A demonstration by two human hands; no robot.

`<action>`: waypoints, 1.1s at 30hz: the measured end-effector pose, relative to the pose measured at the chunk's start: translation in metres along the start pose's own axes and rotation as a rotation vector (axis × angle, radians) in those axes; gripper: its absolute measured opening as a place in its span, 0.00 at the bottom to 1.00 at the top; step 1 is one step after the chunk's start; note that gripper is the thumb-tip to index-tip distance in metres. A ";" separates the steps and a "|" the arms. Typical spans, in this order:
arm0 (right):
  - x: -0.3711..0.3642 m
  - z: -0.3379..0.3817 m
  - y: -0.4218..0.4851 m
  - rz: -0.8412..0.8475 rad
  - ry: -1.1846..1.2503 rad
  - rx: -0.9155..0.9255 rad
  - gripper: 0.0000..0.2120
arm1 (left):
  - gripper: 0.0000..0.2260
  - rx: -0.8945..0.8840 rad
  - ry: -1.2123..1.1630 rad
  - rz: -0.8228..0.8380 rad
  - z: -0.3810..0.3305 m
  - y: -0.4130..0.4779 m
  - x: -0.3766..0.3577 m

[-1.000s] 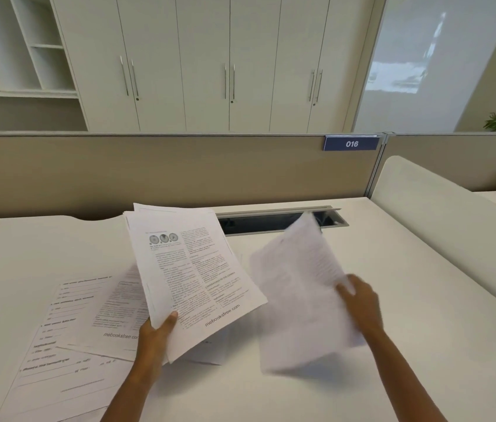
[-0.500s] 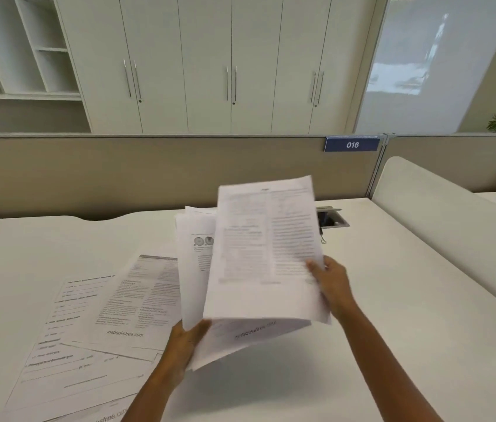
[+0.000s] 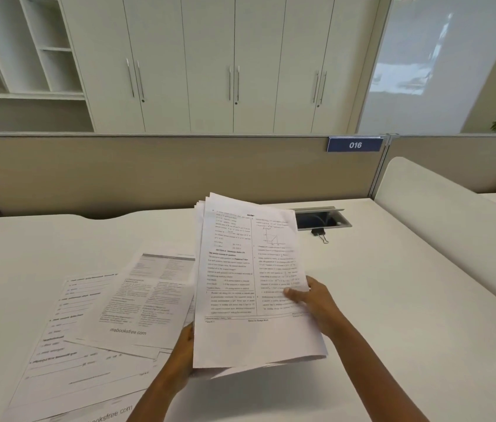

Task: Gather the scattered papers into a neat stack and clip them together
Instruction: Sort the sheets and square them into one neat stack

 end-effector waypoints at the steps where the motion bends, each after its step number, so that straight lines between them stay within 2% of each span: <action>1: 0.002 0.001 0.000 -0.036 0.015 0.025 0.10 | 0.06 -0.013 0.032 -0.006 -0.001 0.002 0.001; 6: 0.006 0.019 -0.004 -0.153 0.067 0.229 0.11 | 0.10 -0.140 0.023 -0.001 -0.033 0.009 0.003; 10: 0.008 0.030 -0.009 -0.207 0.129 0.325 0.10 | 0.26 -0.251 -0.166 0.055 -0.079 0.017 0.006; 12: 0.004 0.030 -0.010 -0.174 0.117 0.329 0.12 | 0.34 -0.327 -0.112 0.029 -0.103 0.019 0.007; 14: -0.002 0.029 -0.010 -0.112 0.082 0.318 0.17 | 0.36 -0.382 -0.063 0.006 -0.120 0.022 0.006; 17: -0.008 0.028 -0.009 -0.048 0.074 0.299 0.18 | 0.28 -0.418 -0.024 -0.043 -0.135 0.026 0.005; 20: -0.006 0.035 -0.009 -0.091 0.033 0.340 0.11 | 0.05 -0.435 -0.049 -0.131 -0.142 0.032 0.001; 21: -0.004 0.037 -0.008 -0.120 0.022 0.352 0.10 | 0.01 -0.435 -0.056 -0.167 -0.143 0.033 0.000; 25: -0.002 0.039 -0.004 -0.149 0.002 0.341 0.08 | 0.04 -0.420 -0.027 -0.234 -0.143 0.031 -0.004; 29: -0.005 0.011 0.000 -0.005 -0.132 0.223 0.10 | 0.20 -0.378 0.132 -0.241 -0.126 0.035 0.005; 31: 0.002 -0.002 0.001 -0.059 -0.158 0.206 0.09 | 0.29 -0.348 0.305 -0.161 -0.111 0.044 0.006; 33: 0.016 -0.009 0.002 -0.182 -0.125 0.208 0.09 | 0.39 -0.211 0.573 -0.049 -0.079 0.057 0.008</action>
Point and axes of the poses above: each hand's wrist, its own y-axis towards the middle knuckle, its own x-axis out of the back of the hand, z = x × y, the point moved 8 cm from there along y, towards the middle knuckle, and after that the axes turned 4 degrees about -y, right-handed, at the moved point
